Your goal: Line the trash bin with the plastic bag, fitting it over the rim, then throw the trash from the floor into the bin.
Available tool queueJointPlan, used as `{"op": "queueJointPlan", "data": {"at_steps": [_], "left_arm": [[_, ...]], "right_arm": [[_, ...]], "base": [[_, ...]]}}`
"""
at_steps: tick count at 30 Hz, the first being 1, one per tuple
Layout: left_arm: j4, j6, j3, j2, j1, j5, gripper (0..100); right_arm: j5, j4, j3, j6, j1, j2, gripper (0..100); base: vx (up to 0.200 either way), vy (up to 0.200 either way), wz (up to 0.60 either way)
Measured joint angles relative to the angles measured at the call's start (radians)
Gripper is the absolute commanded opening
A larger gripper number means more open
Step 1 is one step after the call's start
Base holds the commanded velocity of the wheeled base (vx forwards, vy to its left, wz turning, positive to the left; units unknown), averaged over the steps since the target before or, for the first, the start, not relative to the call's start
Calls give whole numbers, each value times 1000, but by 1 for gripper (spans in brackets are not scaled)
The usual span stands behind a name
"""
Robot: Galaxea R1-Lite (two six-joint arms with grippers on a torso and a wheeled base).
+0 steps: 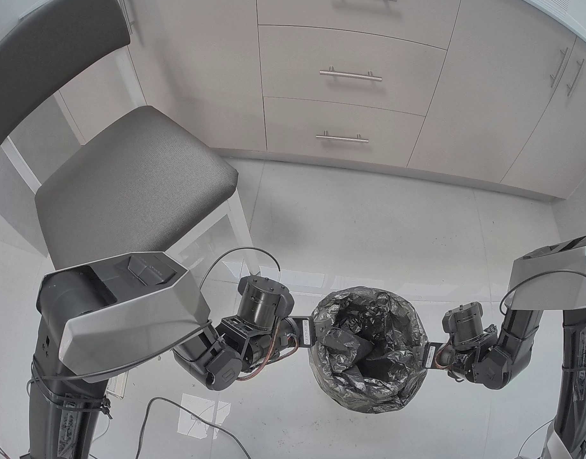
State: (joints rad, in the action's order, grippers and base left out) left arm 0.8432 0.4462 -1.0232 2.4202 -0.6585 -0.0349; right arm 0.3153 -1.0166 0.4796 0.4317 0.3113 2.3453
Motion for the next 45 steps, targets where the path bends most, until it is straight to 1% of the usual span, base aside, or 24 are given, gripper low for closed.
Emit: {"op": "queueJointPlan", "data": {"at_steps": [5, 12, 18, 24, 27, 31, 33, 37, 45], "left_arm": [[0, 0, 0, 1, -1, 0, 100], [0, 0, 2, 1, -1, 0, 100], [11, 22, 8, -3, 0, 0, 100], [19, 41, 29, -21, -2, 3, 100], [23, 50, 39, -33, -4, 7, 100], [25, 55, 50, -43, -5, 8, 100], [25, 61, 60, -50, -6, 10, 100], [26, 83, 87, -67, -13, 12, 100], [27, 124, 172, -127, -43, 13, 100]], "right_arm": [[-3, -10, -22, 1, -15, -9, 100], [-10, -91, -36, -7, -15, -62, 100], [-15, -91, -37, -6, 1, -137, 100], [-16, -86, -81, 13, 1, -243, 100], [-17, -83, -107, 24, -9, -291, 100], [-22, -54, -95, 24, -60, -323, 100], [-29, -13, -56, 23, -87, -327, 100], [-42, 128, 89, 25, -145, -316, 100], [-43, 404, 467, 67, -214, -199, 100]], "base": [[0, 0, 0], [0, 0, 0], [0, 0, 0], [0, 0, 0], [0, 0, 0], [0, 0, 0], [0, 0, 0], [0, 0, 0], [0, 0, 0]]}}
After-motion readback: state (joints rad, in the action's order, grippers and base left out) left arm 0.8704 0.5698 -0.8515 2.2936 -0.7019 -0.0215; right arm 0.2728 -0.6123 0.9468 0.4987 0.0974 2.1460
